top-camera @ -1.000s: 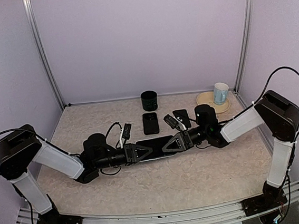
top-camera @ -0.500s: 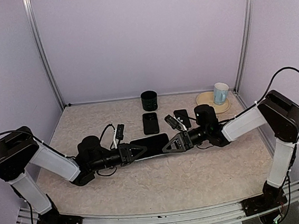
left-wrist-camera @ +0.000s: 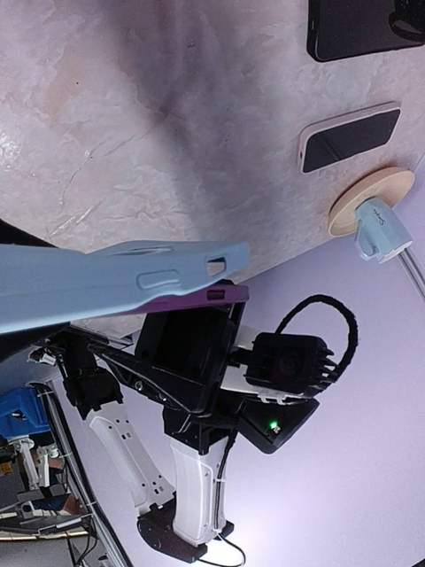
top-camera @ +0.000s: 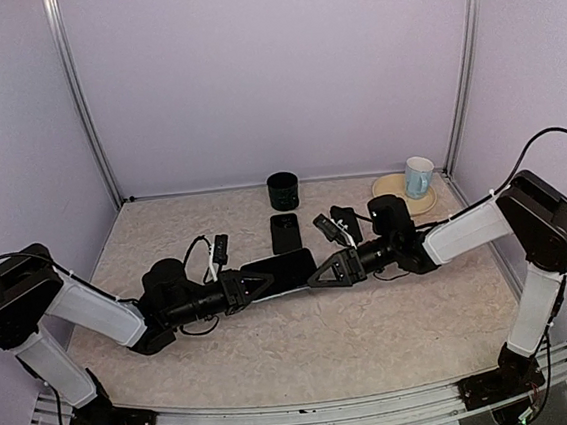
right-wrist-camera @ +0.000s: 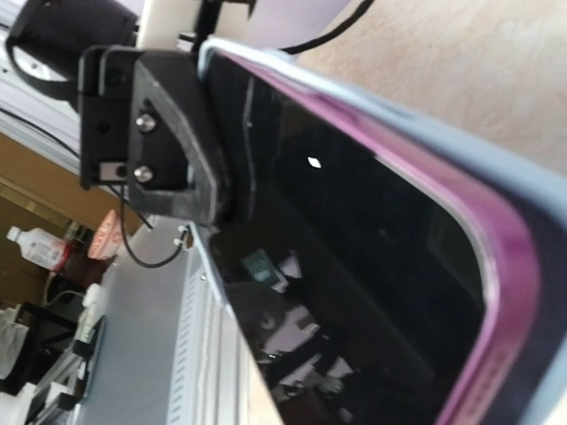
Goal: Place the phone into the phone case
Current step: Press the bottom corners of the phone case.
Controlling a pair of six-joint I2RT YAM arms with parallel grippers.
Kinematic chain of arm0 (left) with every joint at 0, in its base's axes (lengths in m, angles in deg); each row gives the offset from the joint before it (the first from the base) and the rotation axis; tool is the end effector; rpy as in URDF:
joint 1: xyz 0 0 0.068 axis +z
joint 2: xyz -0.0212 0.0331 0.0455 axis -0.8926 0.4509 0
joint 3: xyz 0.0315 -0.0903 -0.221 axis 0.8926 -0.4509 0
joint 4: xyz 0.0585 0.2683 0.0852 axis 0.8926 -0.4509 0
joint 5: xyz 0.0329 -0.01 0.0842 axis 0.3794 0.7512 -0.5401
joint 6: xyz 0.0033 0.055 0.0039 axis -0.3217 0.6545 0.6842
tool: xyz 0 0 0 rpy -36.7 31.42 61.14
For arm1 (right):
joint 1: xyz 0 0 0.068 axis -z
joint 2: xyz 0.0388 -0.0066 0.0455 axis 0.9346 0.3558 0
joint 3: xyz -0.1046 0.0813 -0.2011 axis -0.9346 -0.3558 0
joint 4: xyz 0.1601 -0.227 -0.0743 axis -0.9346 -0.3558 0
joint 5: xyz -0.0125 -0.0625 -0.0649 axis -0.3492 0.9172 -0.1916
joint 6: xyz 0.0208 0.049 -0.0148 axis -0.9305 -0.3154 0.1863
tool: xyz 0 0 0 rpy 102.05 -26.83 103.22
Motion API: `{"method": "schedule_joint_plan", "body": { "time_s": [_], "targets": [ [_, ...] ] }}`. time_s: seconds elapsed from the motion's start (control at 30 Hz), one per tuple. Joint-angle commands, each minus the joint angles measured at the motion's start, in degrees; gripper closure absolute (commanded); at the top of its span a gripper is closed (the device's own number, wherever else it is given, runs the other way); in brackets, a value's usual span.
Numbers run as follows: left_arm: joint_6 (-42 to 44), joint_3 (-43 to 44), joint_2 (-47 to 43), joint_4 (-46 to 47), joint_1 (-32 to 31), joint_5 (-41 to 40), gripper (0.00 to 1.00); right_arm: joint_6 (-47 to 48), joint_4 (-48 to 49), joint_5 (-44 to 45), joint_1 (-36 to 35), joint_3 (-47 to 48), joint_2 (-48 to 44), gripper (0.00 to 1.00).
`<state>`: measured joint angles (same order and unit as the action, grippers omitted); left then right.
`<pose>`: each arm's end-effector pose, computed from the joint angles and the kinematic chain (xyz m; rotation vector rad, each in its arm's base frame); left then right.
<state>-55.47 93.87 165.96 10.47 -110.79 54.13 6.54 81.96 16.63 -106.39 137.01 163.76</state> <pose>0.1954 -0.2319 0.1090 0.1205 1.9258 -1.5947 0.2689 0.2461 0.1139 -0.9121 2.0327 1.8014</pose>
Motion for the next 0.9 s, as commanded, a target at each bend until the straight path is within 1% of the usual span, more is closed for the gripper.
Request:
{"method": "schedule_joint_plan", "body": {
  "time_s": [0.0,0.33,0.53,0.7,0.87],
  "targets": [
    [-0.9,0.9,-3.7,8.7,-0.1,-5.3,1.0,4.5,-8.9,2.1,-1.3,1.2,-0.2,0.51],
    [-2.1,-0.3,-4.6,7.2,-1.2,-11.3,1.0,5.8,-9.7,0.9,-3.9,2.1,2.0,0.55],
    [-2.6,-0.1,-6.1,1.8,-1.4,-15.4,1.0,7.8,-12.4,0.5,-4.4,3.1,1.9,0.56],
    [-3.7,-0.5,-7.5,-1.8,-1.7,-19.5,1.0,12.7,-18.8,1.0,-5.8,5.6,1.9,0.56],
    [-3.9,-0.6,-8.8,-5.5,-1.8,-22.2,1.0,12.1,-17.4,-3.7,-6.1,5.8,1.8,0.57]
  ]
}}
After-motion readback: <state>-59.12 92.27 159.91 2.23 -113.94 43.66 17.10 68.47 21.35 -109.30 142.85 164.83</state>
